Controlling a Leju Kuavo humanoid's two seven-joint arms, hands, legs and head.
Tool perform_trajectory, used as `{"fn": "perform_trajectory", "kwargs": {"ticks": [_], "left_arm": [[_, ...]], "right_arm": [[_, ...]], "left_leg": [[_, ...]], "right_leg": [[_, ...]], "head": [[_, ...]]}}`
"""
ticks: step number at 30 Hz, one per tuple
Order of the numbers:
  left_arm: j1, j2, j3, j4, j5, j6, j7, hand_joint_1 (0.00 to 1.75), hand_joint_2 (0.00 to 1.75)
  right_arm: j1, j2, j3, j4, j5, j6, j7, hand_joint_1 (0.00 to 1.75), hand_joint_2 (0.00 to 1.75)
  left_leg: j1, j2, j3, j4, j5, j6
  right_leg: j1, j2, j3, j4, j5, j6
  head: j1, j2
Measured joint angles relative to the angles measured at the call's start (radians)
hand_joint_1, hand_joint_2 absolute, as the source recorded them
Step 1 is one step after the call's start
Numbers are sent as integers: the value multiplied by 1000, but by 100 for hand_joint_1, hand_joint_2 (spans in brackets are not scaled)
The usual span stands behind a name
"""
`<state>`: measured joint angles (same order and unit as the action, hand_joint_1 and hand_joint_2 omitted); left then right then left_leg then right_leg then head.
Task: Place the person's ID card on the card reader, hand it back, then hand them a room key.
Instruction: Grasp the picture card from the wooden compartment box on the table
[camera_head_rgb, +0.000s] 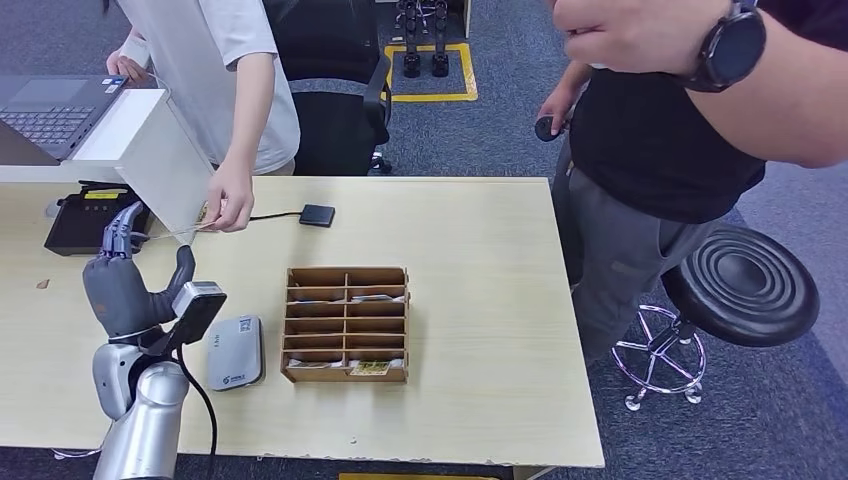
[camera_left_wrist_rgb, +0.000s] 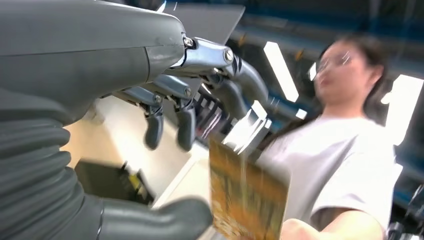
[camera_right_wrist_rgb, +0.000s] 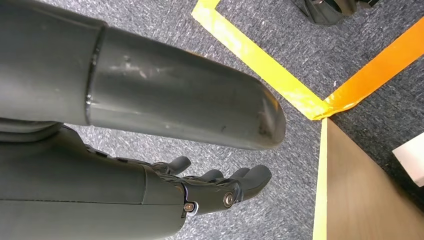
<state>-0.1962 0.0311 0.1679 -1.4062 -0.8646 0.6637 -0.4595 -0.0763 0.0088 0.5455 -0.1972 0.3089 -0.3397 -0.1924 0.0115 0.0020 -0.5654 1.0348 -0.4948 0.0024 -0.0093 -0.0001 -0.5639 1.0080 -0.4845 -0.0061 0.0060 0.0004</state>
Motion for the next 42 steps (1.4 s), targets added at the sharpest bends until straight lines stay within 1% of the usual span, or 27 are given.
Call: {"fn": "perform_trajectory", "kwargs": {"ticks": [2, 5, 7, 10, 12, 13, 16, 18, 20, 24, 26, 28, 31, 33, 35, 38, 42], "left_arm": [[13, 67, -59, -13, 37, -32, 60, 0, 175], [37, 142, -110, -43, 70, -57, 87, 0, 175], [48, 175, -127, -58, 78, -61, 91, 0, 175], [56, 208, -144, -71, 84, -74, 94, 0, 175], [68, 226, -159, -83, 99, -109, 95, 0, 175], [82, 237, -168, -96, 118, -144, 92, 0, 175], [170, 287, -208, -184, 184, -312, 67, 0, 175], [239, 321, -235, -256, 198, -384, 56, 0, 175], [287, 344, -252, -309, 199, -408, 53, 0, 175], [347, 393, -289, -385, 190, -487, 49, 0, 175], [388, 426, -326, -434, 163, -523, 49, 0, 175], [416, 452, -375, -477, 119, -529, 53, 0, 175], [426, 471, -467, -514, 6, -494, 90, 0, 175], [419, 474, -530, -519, -91, -462, 137, 0, 175], [411, 475, -578, -519, -147, -442, 169, 0, 175], [399, 478, -623, -519, -162, -431, 179, 0, 175], [390, 482, -655, -519, -176, -427, 191, 0, 175]], "right_arm": [[3, 0, -4, 0, -5, -1, -2, 0, 0], [7, 0, -6, 0, -8, -2, -3, 0, 0], [9, 0, -6, 0, -7, -2, -3, 0, 0], [8, 0, -6, 0, -7, -2, -3, 0, 0], [8, 0, -8, 0, -10, -5, -6, 0, 0], [7, 0, -11, 0, -13, -7, -8, 0, 0], [10, 0, -29, 0, -28, -16, -20, 0, 0], [13, 0, -39, 0, -35, -20, -26, 0, 0], [15, 0, -48, 1, -37, -20, -29, 0, 0], [16, 0, -57, 2, -41, -20, -21, 0, 0], [19, -1, -62, 3, -44, -20, -16, 0, 0], [23, -4, -69, 5, -46, -21, -14, 0, 0], [23, -6, -78, 6, -46, -22, -13, 0, 0], [22, -6, -80, 6, -44, -22, -11, 0, 0], [21, -6, -80, 6, -43, -22, -9, 0, 0], [20, -6, -80, 6, -42, -22, -7, 0, 0], [19, -6, -80, 6, -41, -22, -8, 0, 0]], "left_leg": [[0, 0, 0, 0, 0, 0], [0, 0, 0, 0, 0, 0], [0, 0, 0, 0, 0, 0], [0, 0, 0, 0, 0, 0], [0, 0, 0, 0, 0, 0], [0, 1, 0, 0, 0, 0], [0, 4, 0, 0, 0, 0], [0, 4, -1, 0, -1, 0], [0, 3, -2, 0, -1, 0], [0, 3, -2, 0, -1, 0], [0, 4, -2, -1, -1, 0], [0, 3, -2, 0, 0, 0], [0, 2, -2, 0, 0, 0], [0, 2, -2, 0, 0, 0], [0, 2, -2, 0, 0, 0], [0, 2, -2, 0, 0, 0], [0, 2, -2, 0, 0, 0]], "right_leg": [[0, 0, 0, 0, 0, 0], [1, 0, 0, 0, 0, 0], [1, 0, 0, 0, 0, 0], [0, 0, 0, 0, 0, 0], [0, 0, 0, 0, 0, 0], [0, 1, 0, 0, 0, 0], [0, 4, -1, 0, 0, 0], [0, 4, -2, 0, 0, 0], [0, 4, -3, 0, 0, 0], [0, 3, -3, 0, 0, 0], [0, 4, -3, 0, 0, -1], [0, 3, -3, 0, 0, -1], [0, 1, -3, 0, 0, -1], [0, 2, -3, 0, 0, -1], [0, 2, -3, 0, 0, -1], [0, 2, -3, 0, 0, -1], [0, 2, -3, 0, 0, -1]], "head": [[0, 0], [0, 0], [0, 0], [0, 0], [0, 0], [0, 0], [0, 0], [0, 0], [0, 0], [0, 0], [0, 0], [0, 0], [0, 0], [0, 0], [0, 0], [0, 0], [0, 0]]}}
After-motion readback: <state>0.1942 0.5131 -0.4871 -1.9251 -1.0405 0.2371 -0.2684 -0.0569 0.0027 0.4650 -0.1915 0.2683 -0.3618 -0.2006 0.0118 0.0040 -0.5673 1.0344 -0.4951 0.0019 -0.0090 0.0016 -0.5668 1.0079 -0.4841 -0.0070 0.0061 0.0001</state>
